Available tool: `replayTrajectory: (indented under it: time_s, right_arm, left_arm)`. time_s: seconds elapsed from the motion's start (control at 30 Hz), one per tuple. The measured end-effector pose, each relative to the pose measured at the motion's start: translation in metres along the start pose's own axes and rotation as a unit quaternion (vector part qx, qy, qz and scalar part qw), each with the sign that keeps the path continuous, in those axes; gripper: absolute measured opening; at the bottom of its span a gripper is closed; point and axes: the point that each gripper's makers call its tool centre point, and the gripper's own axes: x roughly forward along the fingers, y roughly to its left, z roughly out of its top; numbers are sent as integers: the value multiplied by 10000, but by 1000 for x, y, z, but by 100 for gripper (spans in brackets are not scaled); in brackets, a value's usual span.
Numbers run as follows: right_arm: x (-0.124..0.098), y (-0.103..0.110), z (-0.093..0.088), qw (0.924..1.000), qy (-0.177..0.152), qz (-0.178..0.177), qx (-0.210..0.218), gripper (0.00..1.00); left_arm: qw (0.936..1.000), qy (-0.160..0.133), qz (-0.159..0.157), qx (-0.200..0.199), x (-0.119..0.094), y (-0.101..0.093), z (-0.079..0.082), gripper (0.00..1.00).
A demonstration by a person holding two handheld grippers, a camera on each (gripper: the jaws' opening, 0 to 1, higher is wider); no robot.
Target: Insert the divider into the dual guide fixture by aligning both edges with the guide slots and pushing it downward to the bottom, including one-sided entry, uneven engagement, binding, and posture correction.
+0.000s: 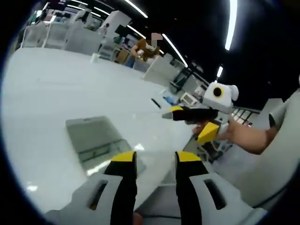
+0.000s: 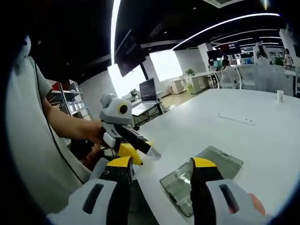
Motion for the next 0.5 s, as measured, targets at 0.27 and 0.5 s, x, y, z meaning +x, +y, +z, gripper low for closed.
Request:
replayTrajectory:
  time_s: [0.27,0.5]
  right_arm:
    - [3,10,5,9996,-91,250,78,45]
    - [3,18,7,9987,-156,454,145,45]
  left_arm:
    - [9997,-9,-246,90,5,-9,0,28]
    - [9985,17,-508,197,8,-21,-1,28]
